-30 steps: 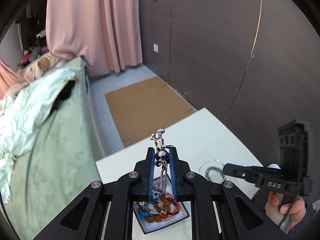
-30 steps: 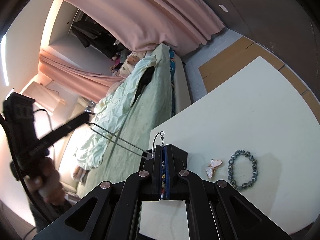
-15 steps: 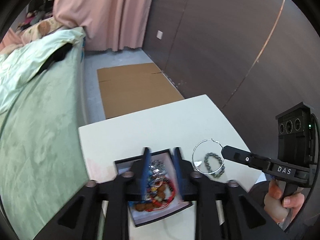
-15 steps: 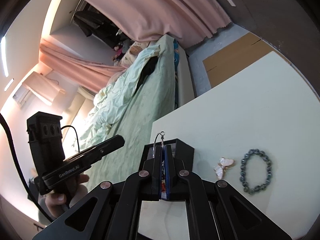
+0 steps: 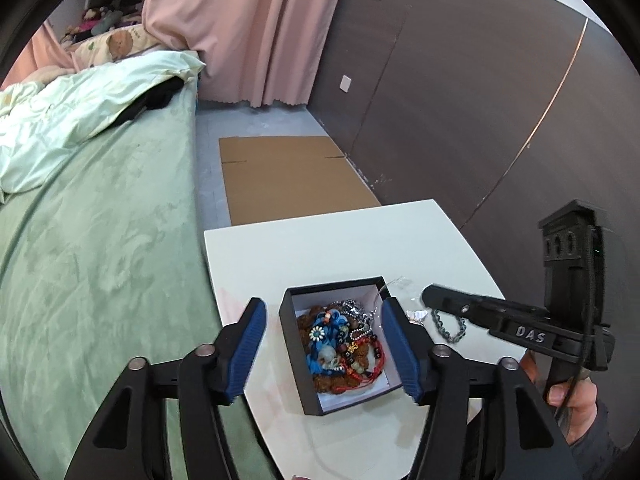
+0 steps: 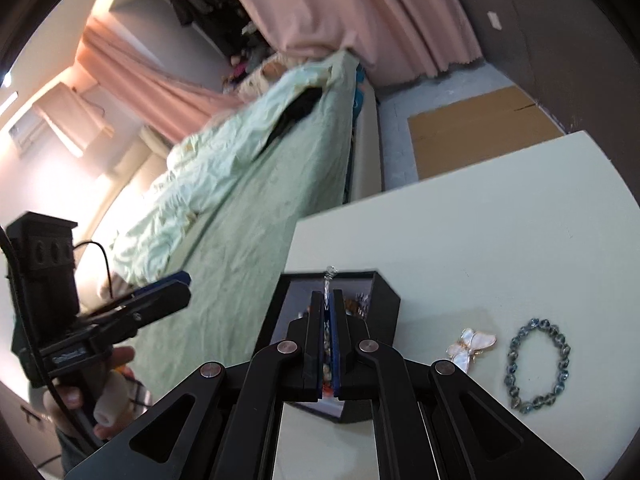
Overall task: Organize jewelry
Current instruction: 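Lower the chain into the black box with left gripper while right gripper drops the hoop in, then move left gripper to the white butterfly brooch and grasp it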
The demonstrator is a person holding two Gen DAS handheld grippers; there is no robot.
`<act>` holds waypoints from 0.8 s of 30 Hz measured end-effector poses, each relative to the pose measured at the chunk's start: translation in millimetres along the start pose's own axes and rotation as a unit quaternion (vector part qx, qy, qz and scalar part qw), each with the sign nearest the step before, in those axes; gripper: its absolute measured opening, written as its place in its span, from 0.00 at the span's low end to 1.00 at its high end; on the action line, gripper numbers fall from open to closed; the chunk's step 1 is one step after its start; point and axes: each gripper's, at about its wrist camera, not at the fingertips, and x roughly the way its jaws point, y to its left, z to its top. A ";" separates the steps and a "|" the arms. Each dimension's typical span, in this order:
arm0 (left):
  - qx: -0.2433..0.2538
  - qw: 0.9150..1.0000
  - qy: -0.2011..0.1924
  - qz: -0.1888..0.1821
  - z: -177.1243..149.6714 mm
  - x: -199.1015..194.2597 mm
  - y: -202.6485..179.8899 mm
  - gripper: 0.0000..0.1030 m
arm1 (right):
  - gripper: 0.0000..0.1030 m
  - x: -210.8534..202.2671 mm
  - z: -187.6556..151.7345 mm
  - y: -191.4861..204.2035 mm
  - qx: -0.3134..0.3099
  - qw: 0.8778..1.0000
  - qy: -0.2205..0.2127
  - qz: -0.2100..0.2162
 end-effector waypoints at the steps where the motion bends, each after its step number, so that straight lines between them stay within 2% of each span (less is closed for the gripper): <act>1: -0.003 1.000 0.001 -0.002 -2.1 -0.9 0.7 0.71 | 0.21 0.4 -1.3 -2.1 0.005 1.000 0.005 0.002; 2: -0.004 1.000 0.002 -0.005 -3.8 -1.6 0.2 0.72 | 0.29 -0.7 -1.6 -4.0 0.008 1.000 0.004 0.001; 3: -0.004 1.000 0.003 -0.006 -4.8 -2.0 -0.2 0.72 | 0.42 -3.4 -2.2 -5.8 0.011 1.000 -0.001 -0.002; 4: -0.003 1.000 0.006 -0.006 -6.2 -2.2 -1.7 0.72 | 0.46 -8.3 -2.7 -7.6 0.013 1.000 -0.008 -0.004; 9: 0.005 1.000 0.014 -0.011 -11.6 -0.6 -10.0 0.74 | 0.46 -26.7 -8.1 -14.8 0.022 1.000 -0.022 0.001; 15: 0.011 1.000 0.023 -0.014 -12.5 9.1 -21.3 0.88 | 0.47 -42.5 -13.9 -17.9 0.008 0.999 -0.034 -0.037; 18: 0.011 0.999 0.035 -0.016 -12.8 16.8 -27.2 0.90 | 0.47 -52.6 -15.2 -21.8 0.003 0.999 -0.039 -0.036; 20: 0.015 0.999 0.041 -0.019 -13.2 21.3 -34.0 0.91 | 0.57 -58.7 -15.6 -26.8 0.008 0.998 -0.044 -0.039; 22: 0.016 0.998 0.048 -0.026 -13.4 25.7 -41.2 0.95 | 0.79 -70.0 -16.1 -35.5 0.017 0.996 -0.064 -0.056; 24: 0.014 0.998 0.051 -0.030 -13.2 29.2 -47.2 0.99 | 0.85 -81.4 -16.4 -44.0 0.023 0.994 -0.080 -0.072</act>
